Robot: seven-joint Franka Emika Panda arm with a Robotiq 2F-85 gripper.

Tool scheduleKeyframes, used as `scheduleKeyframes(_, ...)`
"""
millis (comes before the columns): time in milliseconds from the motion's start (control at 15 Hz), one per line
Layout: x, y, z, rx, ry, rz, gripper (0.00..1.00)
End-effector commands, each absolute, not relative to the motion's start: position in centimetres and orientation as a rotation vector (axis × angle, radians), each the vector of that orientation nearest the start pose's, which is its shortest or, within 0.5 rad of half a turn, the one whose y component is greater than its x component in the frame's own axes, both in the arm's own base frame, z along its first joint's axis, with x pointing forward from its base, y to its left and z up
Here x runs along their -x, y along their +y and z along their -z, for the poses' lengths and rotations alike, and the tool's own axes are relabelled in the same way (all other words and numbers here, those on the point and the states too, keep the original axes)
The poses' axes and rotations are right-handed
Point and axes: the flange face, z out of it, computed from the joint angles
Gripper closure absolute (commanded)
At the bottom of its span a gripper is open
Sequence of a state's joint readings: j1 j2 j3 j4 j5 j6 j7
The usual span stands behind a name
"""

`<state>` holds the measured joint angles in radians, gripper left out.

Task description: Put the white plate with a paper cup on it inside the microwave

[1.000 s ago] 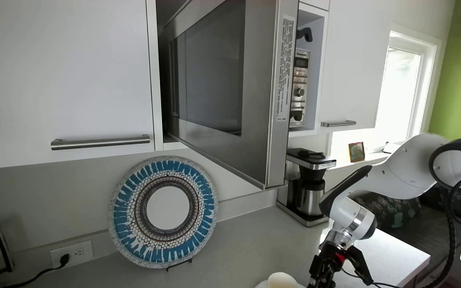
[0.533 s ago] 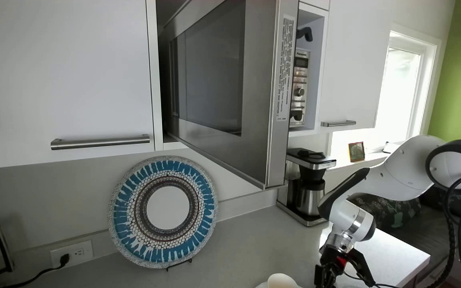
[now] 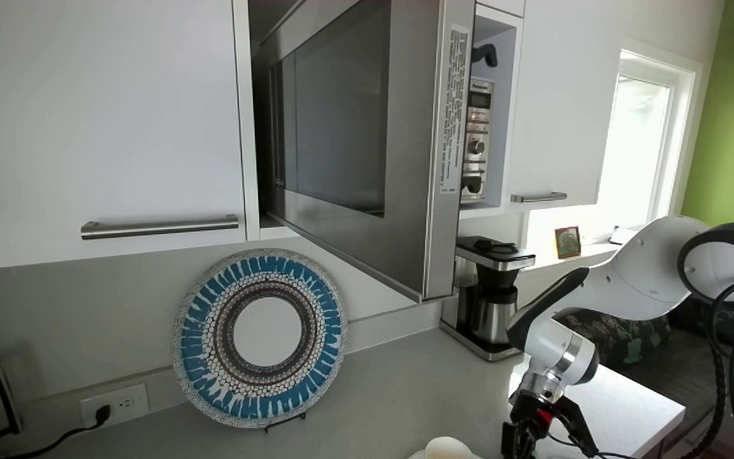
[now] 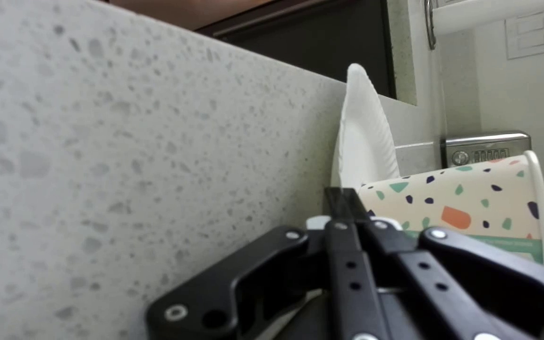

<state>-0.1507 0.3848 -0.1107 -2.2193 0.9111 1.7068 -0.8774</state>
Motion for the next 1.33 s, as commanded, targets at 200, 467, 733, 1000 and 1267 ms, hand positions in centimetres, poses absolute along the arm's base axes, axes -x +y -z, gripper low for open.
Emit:
scheduleKeyframes(200, -46.1, -5.8, -17.0, 2.038, -0.033, -0.305, 1.00)
scheduleKeyframes(467, -45.8, -6.1, -16.9, 1.999, -0.055, -0.257, 1.00)
scheduleKeyframes(733, -45.5, -6.5, -16.6, 1.959, -0.073, -0.213, 1.00)
scheduleKeyframes(1000, -45.2, -6.7, -16.1, 1.914, -0.073, -0.184, 1.00)
scheduleKeyframes(1267, -45.2, -6.8, -15.9, 1.887, -0.060, -0.173, 1.00)
